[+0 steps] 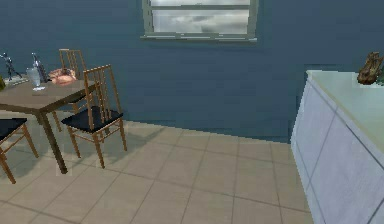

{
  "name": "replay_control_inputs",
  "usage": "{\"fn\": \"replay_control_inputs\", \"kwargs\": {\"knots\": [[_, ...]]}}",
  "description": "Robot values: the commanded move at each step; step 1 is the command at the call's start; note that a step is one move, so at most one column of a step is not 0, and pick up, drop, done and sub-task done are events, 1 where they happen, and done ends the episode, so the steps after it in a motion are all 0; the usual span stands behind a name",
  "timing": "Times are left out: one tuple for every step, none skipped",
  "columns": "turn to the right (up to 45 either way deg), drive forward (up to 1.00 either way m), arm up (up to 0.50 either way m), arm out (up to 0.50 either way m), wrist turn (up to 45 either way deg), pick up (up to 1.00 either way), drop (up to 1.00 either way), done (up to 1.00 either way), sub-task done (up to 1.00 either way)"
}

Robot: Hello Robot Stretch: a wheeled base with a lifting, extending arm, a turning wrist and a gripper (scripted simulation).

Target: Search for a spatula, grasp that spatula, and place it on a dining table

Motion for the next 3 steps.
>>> {"fn": "replay_control_inputs", "kwargs": {"knots": [[0.0, 0.0, 0.0, 0.0, 24.0, 0.0, 0.0, 0.0, 0.0], [0.0, 0.0, -0.14, 0.0, 0.0, 0.0, 0.0, 0.0, 0.0], [0.0, 0.0, 0.0, 0.0, 0.0, 1.0, 0.0, 0.0, 0.0]]}}
